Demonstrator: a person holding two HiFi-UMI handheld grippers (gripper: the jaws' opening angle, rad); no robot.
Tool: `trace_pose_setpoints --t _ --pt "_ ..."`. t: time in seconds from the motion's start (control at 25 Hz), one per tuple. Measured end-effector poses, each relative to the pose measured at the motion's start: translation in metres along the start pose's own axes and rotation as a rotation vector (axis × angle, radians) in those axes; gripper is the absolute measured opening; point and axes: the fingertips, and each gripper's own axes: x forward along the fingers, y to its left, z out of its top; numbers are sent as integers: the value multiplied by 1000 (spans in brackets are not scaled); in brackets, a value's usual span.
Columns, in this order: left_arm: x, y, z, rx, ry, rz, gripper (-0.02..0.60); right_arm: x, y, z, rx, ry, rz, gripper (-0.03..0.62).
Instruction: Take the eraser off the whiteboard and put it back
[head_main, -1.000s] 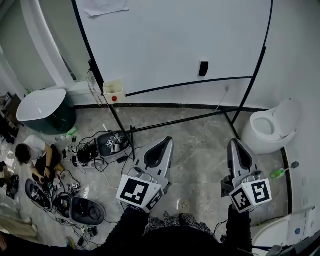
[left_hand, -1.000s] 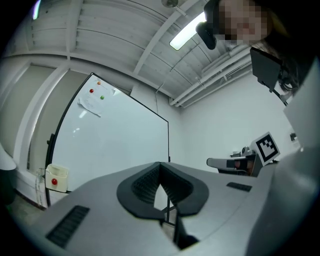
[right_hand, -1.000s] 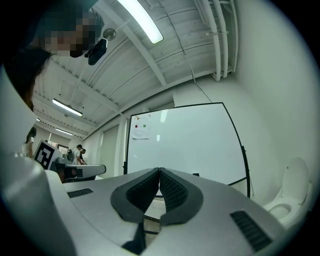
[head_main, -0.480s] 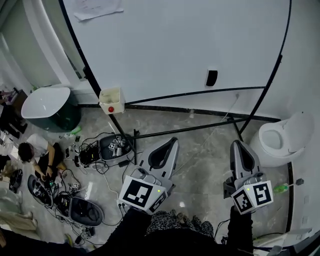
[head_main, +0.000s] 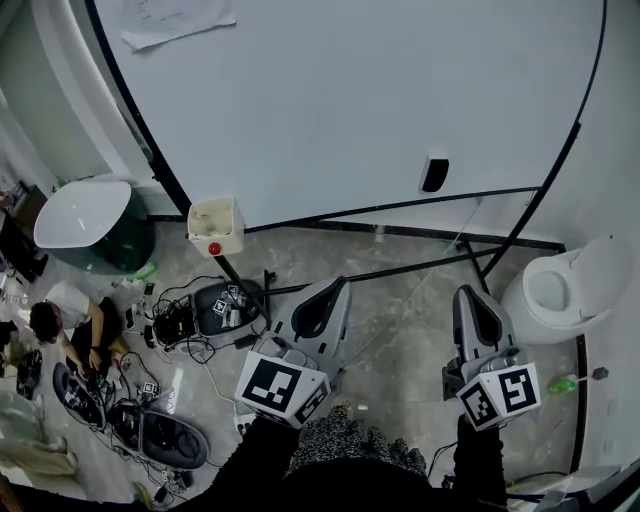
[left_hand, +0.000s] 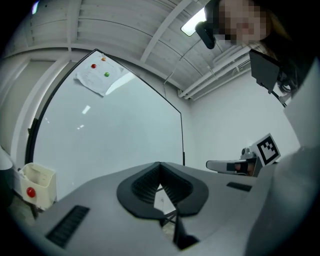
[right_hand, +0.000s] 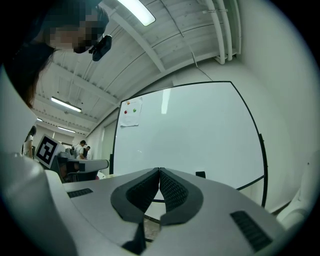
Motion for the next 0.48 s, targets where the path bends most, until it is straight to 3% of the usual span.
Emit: trace_pose_setpoints --t 0.2,0.48 --pt "38 38 11 23 -27 -37 6 50 -15 6 -26 -22 -60 9" --pt "73 81 8 -6 -31 -58 6 92 -22 4 -34 -30 -105 9"
